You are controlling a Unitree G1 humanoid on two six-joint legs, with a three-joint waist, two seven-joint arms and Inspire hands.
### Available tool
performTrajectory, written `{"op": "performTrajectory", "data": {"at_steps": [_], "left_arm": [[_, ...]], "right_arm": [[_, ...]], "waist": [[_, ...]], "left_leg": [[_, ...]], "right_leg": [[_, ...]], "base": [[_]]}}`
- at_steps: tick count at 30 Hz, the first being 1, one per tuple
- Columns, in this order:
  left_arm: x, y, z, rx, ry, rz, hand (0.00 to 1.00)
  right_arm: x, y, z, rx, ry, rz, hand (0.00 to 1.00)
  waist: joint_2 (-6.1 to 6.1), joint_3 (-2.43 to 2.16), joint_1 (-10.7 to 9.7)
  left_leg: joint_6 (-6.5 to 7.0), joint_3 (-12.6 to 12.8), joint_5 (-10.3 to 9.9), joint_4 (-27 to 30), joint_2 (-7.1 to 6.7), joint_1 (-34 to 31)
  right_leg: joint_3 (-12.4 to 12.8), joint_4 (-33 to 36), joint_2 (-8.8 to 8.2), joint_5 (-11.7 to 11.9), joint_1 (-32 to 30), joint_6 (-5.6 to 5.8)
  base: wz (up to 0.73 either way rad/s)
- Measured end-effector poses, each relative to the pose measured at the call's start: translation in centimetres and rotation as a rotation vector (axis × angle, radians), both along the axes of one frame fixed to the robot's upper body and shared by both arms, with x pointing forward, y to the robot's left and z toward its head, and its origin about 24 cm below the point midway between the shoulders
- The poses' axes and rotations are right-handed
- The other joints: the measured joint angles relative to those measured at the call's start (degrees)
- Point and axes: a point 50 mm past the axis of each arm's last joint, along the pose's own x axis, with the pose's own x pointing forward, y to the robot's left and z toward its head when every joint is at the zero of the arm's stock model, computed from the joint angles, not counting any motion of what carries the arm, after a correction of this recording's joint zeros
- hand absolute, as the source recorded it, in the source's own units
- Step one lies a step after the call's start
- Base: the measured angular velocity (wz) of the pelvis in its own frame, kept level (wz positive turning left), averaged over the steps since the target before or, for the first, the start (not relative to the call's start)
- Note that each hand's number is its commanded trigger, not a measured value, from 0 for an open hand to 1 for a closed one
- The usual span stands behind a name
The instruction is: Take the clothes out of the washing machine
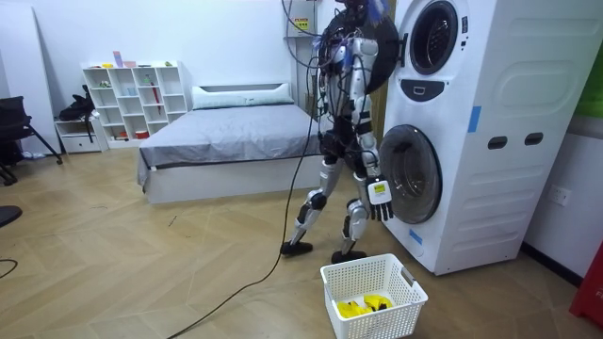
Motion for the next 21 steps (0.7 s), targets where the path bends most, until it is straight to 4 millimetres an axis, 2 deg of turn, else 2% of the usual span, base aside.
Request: {"op": "performTrajectory", "data": {"at_steps": [1, 2, 3, 4, 5, 6, 7, 8, 10, 11, 13, 14, 17, 19, 21], "left_arm": [[-0.1, -0.1, -0.1, -0.003, 0.005, -0.003, 0.0], [-0.5, 0.0, -0.2, -0.007, 0.017, 0.007, 0.0], [-0.8, 0.1, -0.3, -0.008, 0.026, 0.015, 0.0], [-1.4, 0.3, -0.5, -0.01, 0.048, 0.029, 0.0], [-2.2, 0.4, -0.6, -0.008, 0.072, 0.037, 0.0], [-2.5, 0.3, -0.7, -0.01, 0.08, 0.038, 0.0], [-3.3, 0.2, -0.9, -0.013, 0.099, 0.04, 0.0], [-4.2, 0.4, -1.0, -0.013, 0.117, 0.06, 0.0], [-5.7, 0.8, -1.2, -0.016, 0.144, 0.132, 0.0], [-6.6, 1.3, -1.2, -0.017, 0.152, 0.196, 0.0], [-7.1, 1.9, -1.1, -0.013, 0.148, 0.279, 0.0], [-7.2, 2.1, -1.1, -0.011, 0.14, 0.316, 0.0], [-7.3, 3.1, -0.8, -0.004, 0.108, 0.424, 0.0], [-7.2, 4.3, -0.5, 0.011, 0.071, 0.527, 0.0], [-6.6, 5.4, 0.0, 0.029, 0.017, 0.609, 0.0]], "right_arm": [[-0.1, 0.0, 0.0, -0.006, 0.006, -0.004, 0.0], [-0.3, 0.0, 0.0, -0.006, 0.008, -0.013, 0.0], [-0.3, -0.1, 0.0, -0.005, 0.006, -0.021, 0.0], [0.1, -0.1, 0.0, -0.001, -0.011, -0.045, 0.0], [-0.1, -0.2, 0.0, 0.006, -0.017, -0.085, 0.0], [-0.7, -0.3, 0.0, 0.007, -0.008, -0.107, 0.0], [-1.8, -0.6, 0.0, 0.005, 0.016, -0.137, 0.0], [-2.1, -0.6, 0.0, 0.005, 0.026, -0.14, 0.0], [-1.8, -0.4, 0.0, -0.001, 0.024, -0.129, 0.0], [-2.1, -0.5, -0.1, -0.01, 0.034, -0.128, 0.0], [-2.7, -0.4, -0.2, -0.008, 0.048, -0.135, 0.0], [-2.8, -0.3, -0.2, -0.006, 0.053, -0.139, 0.0], [-2.9, -0.2, -0.2, 0.01, 0.049, -0.141, 0.0], [-2.8, -0.3, -0.2, 0.01, 0.048, -0.133, 0.0], [-3.0, -0.6, -0.1, 0.002, 0.048, -0.15, 0.0]], "waist": [[0.01, 0.0, -0.16], [-0.27, -0.34, -0.2], [-0.44, -0.56, -0.15], [-0.26, -0.99, 0.1], [-0.04, -1.03, -0.4], [0.0, -1.27, -0.77], [-0.05, -1.32, -0.85], [-0.15, -1.21, -0.02], [-0.3, -1.28, 1.8], [-1.12, -1.46, 1.85], [-2.21, -1.39, 1.99], [-2.44, -1.38, 2.2], [-1.93, -1.28, 3.13], [-2.0, -1.23, 3.29], [-1.65, -1.4, 3.36]], "left_leg": [[2.54, 0.38, -0.01, -1.93, -0.67, 0.05], [3.66, 2.11, 0.28, -2.65, -1.24, -0.7], [4.08, 2.91, 0.51, -2.67, -1.56, -1.31], [4.97, 5.38, 1.01, -2.52, -1.38, -2.85], [5.11, 8.67, 1.29, -1.85, -0.88, -3.65], [5.09, 9.13, 1.7, -1.87, -0.83, -3.74], [5.29, 9.73, 2.71, -2.55, -0.89, -3.33], [5.42, 11.07, 3.26, -3.03, -1.24, -2.79], [5.46, 13.36, 3.28, -2.71, -1.75, -2.64], [5.24, 13.78, 3.44, -2.64, -2.31, -2.71], [4.84, 13.86, 3.71, -2.48, -2.83, -2.61], [4.62, 13.92, 4.02, -2.33, -2.97, -2.74], [4.34, 13.83, 4.36, -2.51, -2.33, -2.23], [4.11, 13.74, 4.49, -2.56, -2.08, -1.69], [4.08, 13.74, 4.5, -2.55, -1.98, -1.27]], "right_leg": [[0.01, -1.08, 0.07, 1.73, -0.23, 0.51], [0.65, -2.96, 0.0, 4.32, -0.24, 1.16], [1.43, -4.48, -0.01, 5.99, -0.15, 1.55], [2.52, -7.26, 0.06, 8.93, -0.06, 4.04], [1.88, -3.3, -1.85, 6.79, -0.05, 5.19], [0.96, 0.57, -3.02, 4.05, 0.42, 5.28], [0.21, 6.52, -4.99, -0.52, 2.5, 5.86], [0.89, 10.64, -6.72, -3.78, 5.01, 6.99], [3.14, 11.49, -8.52, -6.81, 9.46, 8.72], [3.67, 7.06, -9.12, -7.9, 12.74, 9.98], [2.41, 0.46, -8.81, -8.21, 15.18, 9.81], [2.39, -2.0, -8.51, -8.06, 15.61, 9.17], [4.74, -5.9, -6.66, -6.28, 16.68, 7.9], [5.06, -7.0, -6.01, -5.7, 17.51, 7.54], [5.08, -7.19, -5.89, -5.71, 18.21, 7.52]], "base": [[0.08], [0.04], [-0.09], [0.0], [0.21], [0.52], [0.32], [0.0], [-0.61], [-0.53], [-0.3], [-0.32], [-0.43], [-0.29], [-0.04]]}}
